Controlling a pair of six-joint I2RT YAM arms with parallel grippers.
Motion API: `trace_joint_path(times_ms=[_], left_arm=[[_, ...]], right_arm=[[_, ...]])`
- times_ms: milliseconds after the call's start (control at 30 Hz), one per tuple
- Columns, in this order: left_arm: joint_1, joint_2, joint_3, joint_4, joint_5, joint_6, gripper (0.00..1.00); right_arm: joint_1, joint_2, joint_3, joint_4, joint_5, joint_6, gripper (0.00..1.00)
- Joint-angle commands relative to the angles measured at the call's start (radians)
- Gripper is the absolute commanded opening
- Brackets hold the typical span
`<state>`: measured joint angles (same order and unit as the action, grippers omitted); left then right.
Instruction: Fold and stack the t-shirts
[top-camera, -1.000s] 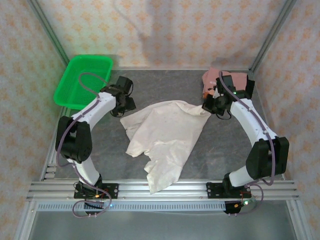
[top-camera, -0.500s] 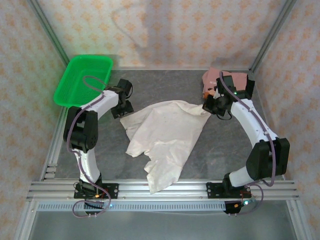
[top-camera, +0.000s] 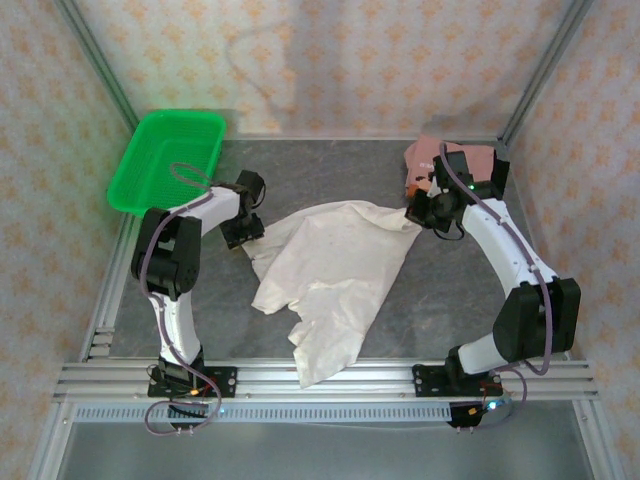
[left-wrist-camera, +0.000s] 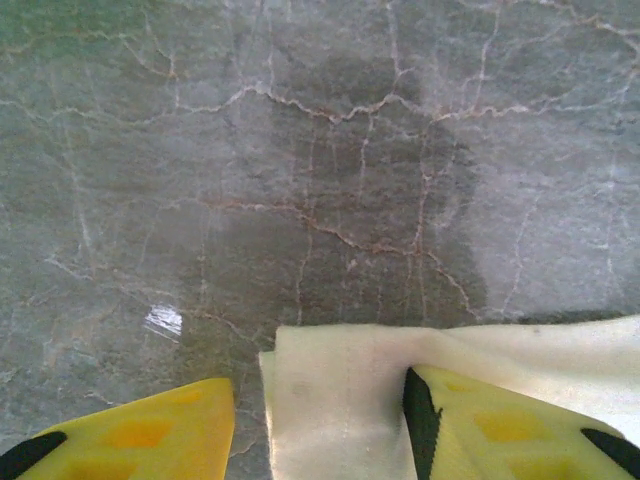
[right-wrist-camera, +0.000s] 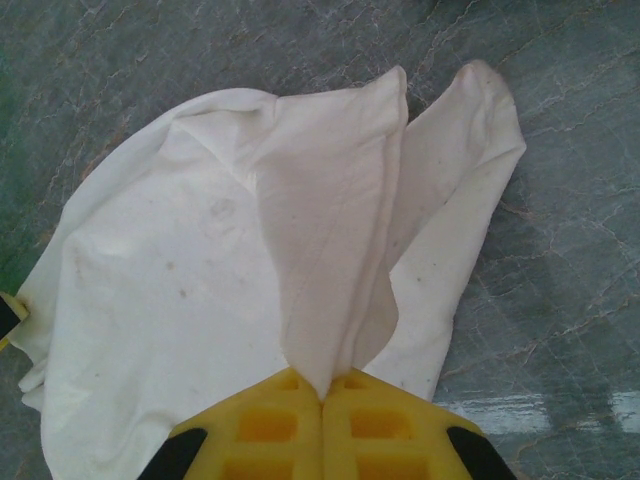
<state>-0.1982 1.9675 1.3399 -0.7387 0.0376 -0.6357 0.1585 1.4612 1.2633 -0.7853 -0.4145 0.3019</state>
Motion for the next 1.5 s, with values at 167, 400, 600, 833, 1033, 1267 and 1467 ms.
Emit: trace_joint_path(times_ms=[167, 400, 600, 833, 1033, 1267, 1467], left_arm=[[0.011, 0.087, 0.042, 0.081, 0.023, -0.039, 0.35], [0.009, 0.080, 0.111, 0.084, 0.027, -0.010, 0.05], [0.012, -0.122, 0.184, 0.076, -0.031, 0.031, 0.00], [0.011, -0.318, 0.373, 0.054, -0.102, 0.123, 0.00], [0.012, -0.406, 0.495, 0.037, -0.121, 0.192, 0.00], [0.012, -0.500, 0.617, 0.027, -0.155, 0.271, 0.00], [0.012, -0.603, 0.667, 0.047, -0.191, 0.343, 0.00]], right_arm=[[0.006, -0.007, 0.000, -0.004, 0.015, -0.011, 0.00], [0.004, 0.025, 0.043, 0.020, 0.002, -0.018, 0.00], [-0.030, 0.091, 0.235, 0.058, -0.021, -0.012, 0.00], [-0.126, 0.169, 0.548, 0.123, -0.099, 0.051, 0.00], [-0.155, 0.249, 0.830, 0.051, -0.136, 0.026, 0.00], [-0.166, 0.284, 1.092, -0.037, -0.121, -0.023, 0.00], [-0.167, 0.249, 1.182, -0.103, -0.107, -0.070, 0.00]])
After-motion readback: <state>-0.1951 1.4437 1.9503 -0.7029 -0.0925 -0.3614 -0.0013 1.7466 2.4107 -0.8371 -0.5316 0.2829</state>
